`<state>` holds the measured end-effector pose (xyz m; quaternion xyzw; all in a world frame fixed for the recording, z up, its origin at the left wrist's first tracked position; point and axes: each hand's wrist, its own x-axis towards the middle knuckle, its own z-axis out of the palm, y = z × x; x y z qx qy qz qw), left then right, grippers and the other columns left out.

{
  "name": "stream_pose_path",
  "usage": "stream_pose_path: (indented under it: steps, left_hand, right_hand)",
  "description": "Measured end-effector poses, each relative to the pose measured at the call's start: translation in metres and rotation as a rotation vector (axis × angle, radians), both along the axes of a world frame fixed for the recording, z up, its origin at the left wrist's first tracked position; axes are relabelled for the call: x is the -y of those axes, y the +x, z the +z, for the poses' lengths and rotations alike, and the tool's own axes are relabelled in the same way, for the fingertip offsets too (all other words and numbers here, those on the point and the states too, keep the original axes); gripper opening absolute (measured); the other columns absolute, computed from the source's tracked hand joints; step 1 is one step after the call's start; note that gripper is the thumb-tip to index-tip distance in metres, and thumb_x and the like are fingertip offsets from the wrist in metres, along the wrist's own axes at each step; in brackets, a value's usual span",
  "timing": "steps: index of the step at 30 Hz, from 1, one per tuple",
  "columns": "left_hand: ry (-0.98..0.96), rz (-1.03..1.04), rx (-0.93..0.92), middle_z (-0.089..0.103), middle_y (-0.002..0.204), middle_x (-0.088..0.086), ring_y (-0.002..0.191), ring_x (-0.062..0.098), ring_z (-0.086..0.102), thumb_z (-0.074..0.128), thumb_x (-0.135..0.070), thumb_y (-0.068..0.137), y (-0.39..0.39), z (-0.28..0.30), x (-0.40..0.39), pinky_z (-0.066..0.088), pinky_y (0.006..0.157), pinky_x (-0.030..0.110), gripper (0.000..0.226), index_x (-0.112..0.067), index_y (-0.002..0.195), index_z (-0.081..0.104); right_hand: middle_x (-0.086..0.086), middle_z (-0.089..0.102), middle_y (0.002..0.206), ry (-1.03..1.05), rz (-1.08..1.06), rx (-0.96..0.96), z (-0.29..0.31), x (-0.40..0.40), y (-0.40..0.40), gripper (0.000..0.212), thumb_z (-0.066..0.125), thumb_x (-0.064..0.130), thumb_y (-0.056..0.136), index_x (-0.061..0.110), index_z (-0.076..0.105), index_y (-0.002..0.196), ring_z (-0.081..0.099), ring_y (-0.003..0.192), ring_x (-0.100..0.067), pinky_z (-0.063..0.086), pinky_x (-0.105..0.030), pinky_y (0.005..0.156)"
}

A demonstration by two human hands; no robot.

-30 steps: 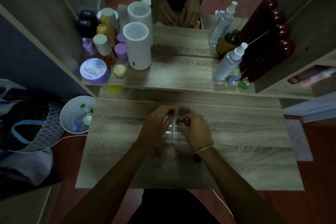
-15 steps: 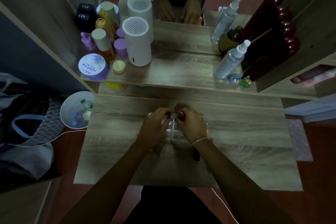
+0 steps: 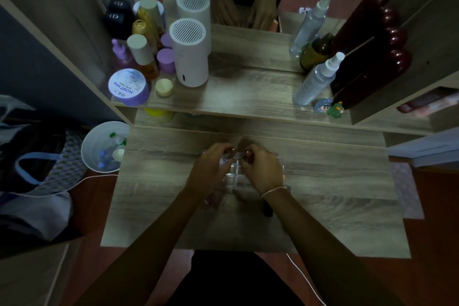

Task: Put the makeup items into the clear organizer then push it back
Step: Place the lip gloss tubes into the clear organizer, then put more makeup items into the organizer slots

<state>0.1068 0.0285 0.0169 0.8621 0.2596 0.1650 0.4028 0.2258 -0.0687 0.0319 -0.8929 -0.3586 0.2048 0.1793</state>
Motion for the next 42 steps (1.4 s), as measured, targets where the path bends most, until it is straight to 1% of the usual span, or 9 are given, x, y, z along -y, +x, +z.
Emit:
stream_pose_path:
  steps: [13,18,22,26,29,33,36,39,42]
  left_hand:
    - [-0.056,0.087,0.004,0.06,0.121,0.011,0.106,0.018,0.058,0.066,-0.018,0.088,-0.02,0.002,-0.003,0.049,0.089,0.03,0.038,-0.007,0.122,0.055]
    - [0.026,0.123,0.026,0.061,0.119,0.017,0.105,0.024,0.059,0.069,-0.013,0.085,-0.027,0.009,-0.002,0.047,0.086,0.03,0.04,-0.003,0.121,0.055]
    - [0.091,0.125,0.079,0.066,0.104,0.021,0.091,0.022,0.06,0.068,-0.004,0.084,-0.029,0.018,0.005,0.048,0.079,0.031,0.025,0.001,0.108,0.062]
    - [0.128,0.045,0.12,0.068,0.095,0.018,0.088,0.025,0.061,0.057,-0.016,0.092,-0.025,0.025,0.022,0.054,0.08,0.042,0.018,-0.002,0.1,0.065]
    - [0.18,-0.064,0.153,0.069,0.1,0.013,0.094,0.024,0.062,0.057,-0.018,0.093,-0.019,0.028,0.045,0.051,0.083,0.036,0.017,-0.007,0.102,0.065]
    - [0.159,-0.188,0.08,0.066,0.102,0.015,0.089,0.023,0.063,0.058,-0.01,0.092,-0.009,0.022,0.077,0.051,0.072,0.029,0.012,-0.005,0.102,0.063]
    - [0.153,-0.228,0.024,0.066,0.101,0.014,0.088,0.026,0.061,0.054,-0.014,0.094,-0.003,0.014,0.098,0.052,0.07,0.034,0.014,-0.006,0.103,0.062]
    - [0.156,-0.174,-0.018,0.066,0.095,0.011,0.084,0.024,0.06,0.053,-0.018,0.095,-0.001,0.001,0.113,0.053,0.07,0.039,0.014,-0.009,0.101,0.063]
    - [0.032,-0.021,-0.075,0.064,0.097,0.007,0.087,0.02,0.058,0.051,-0.019,0.096,-0.013,-0.015,0.118,0.049,0.074,0.033,0.014,-0.015,0.101,0.063]
  right_hand:
    - [-0.005,0.073,0.104,0.186,-0.074,-0.046,0.005,0.017,-0.003,0.049,0.073,0.027,0.078,0.023,0.054,0.124,0.068,0.095,-0.027,0.056,-0.042,0.081]
    - [0.001,0.073,0.09,0.27,-0.129,0.022,0.016,0.037,0.0,0.049,0.077,0.027,0.074,0.026,0.056,0.118,0.067,0.078,-0.016,0.053,-0.03,0.069]
    - [0.015,0.055,0.066,0.322,-0.267,0.102,0.027,0.065,0.008,0.05,0.079,0.034,0.073,0.029,0.055,0.117,0.054,0.06,0.001,0.039,-0.015,0.056]
    - [0.006,0.058,0.07,0.347,-0.407,0.145,0.026,0.1,0.019,0.047,0.077,0.04,0.074,0.022,0.058,0.113,0.057,0.062,-0.011,0.038,-0.02,0.056]
    - [0.003,0.061,0.071,0.322,-0.495,0.111,0.015,0.125,0.021,0.041,0.075,0.037,0.078,0.02,0.059,0.111,0.061,0.067,-0.017,0.041,-0.025,0.063]
    - [0.001,0.061,0.07,0.247,-0.563,0.023,-0.006,0.149,0.019,0.035,0.073,0.03,0.08,0.016,0.061,0.109,0.065,0.072,-0.025,0.046,-0.029,0.067]
    - [-0.005,0.066,0.072,0.171,-0.595,-0.043,-0.019,0.161,0.012,0.03,0.069,0.025,0.083,0.014,0.062,0.111,0.068,0.081,-0.031,0.051,-0.035,0.072]
    - [-0.018,0.073,0.091,0.111,-0.597,-0.088,-0.029,0.167,0.005,0.024,0.058,0.021,0.087,0.016,0.063,0.11,0.066,0.092,-0.037,0.05,-0.036,0.077]
    - [-0.017,0.072,0.105,0.063,-0.558,-0.178,-0.035,0.168,-0.002,0.027,0.057,0.021,0.087,0.021,0.062,0.113,0.064,0.101,-0.036,0.049,-0.037,0.086]
